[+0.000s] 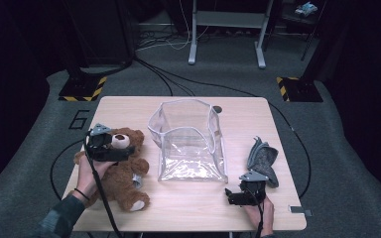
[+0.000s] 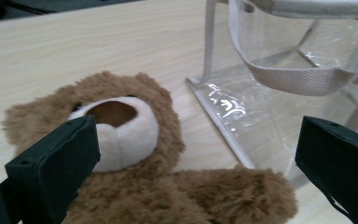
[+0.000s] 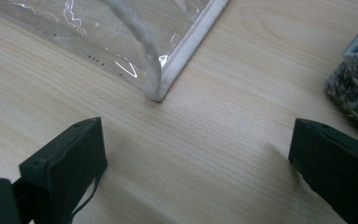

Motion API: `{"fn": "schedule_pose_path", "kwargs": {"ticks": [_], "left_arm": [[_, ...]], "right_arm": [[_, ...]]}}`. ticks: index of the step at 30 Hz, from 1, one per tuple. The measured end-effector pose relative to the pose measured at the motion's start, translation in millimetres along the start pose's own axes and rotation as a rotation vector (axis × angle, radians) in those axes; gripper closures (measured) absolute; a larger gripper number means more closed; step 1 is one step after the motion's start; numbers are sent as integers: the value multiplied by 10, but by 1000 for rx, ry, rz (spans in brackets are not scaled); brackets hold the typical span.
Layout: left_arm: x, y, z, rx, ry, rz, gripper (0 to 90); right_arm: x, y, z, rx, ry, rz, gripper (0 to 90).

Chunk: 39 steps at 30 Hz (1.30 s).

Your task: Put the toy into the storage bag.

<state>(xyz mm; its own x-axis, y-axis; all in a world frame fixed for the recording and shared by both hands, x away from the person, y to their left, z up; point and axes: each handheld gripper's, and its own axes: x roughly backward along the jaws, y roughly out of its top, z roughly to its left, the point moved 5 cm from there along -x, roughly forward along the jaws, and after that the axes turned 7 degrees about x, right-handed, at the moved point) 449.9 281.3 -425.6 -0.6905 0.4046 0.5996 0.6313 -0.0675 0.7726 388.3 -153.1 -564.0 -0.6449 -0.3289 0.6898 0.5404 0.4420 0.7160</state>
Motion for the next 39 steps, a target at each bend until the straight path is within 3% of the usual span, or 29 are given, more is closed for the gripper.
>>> {"fn": "schedule_pose_path", "kwargs": {"ticks": [4, 7, 10, 13, 15, 17, 19, 24, 34, 36, 39], "left_arm": [[-9, -13, 133, 54, 13, 35, 0], [-51, -39, 266, 102, 77, 62, 0], [-85, -70, 388, 116, 120, 119, 0], [-141, -96, 441, 132, 137, 150, 0], [-182, -105, 452, 173, 125, 161, 0], [-226, -105, 460, 149, 144, 178, 0], [-273, -120, 450, 153, 137, 205, 0], [-398, -212, 417, 106, 182, 252, 0], [-530, -437, 501, 97, 265, 269, 53], [-554, -479, 516, 103, 268, 268, 83], [-560, -516, 531, 107, 256, 265, 139]], "right_arm": [[-17, -1, -16, -8, 9, 2, 12], [-15, -4, -12, 2, 16, 2, 11], [-16, -4, -14, 2, 16, 5, 10], [-15, -5, -13, 2, 16, 5, 11], [-15, -4, -11, -1, 16, 5, 13], [-14, -4, -8, 0, 20, 3, 20], [-14, -3, -4, 0, 24, 0, 23], [-12, -1, 4, -4, 29, -2, 27], [-12, 1, 4, -4, 21, -4, 37], [-5, -3, 34, -31, 34, -2, 42], [-10, 1, 25, -24, 29, -6, 46]]}}
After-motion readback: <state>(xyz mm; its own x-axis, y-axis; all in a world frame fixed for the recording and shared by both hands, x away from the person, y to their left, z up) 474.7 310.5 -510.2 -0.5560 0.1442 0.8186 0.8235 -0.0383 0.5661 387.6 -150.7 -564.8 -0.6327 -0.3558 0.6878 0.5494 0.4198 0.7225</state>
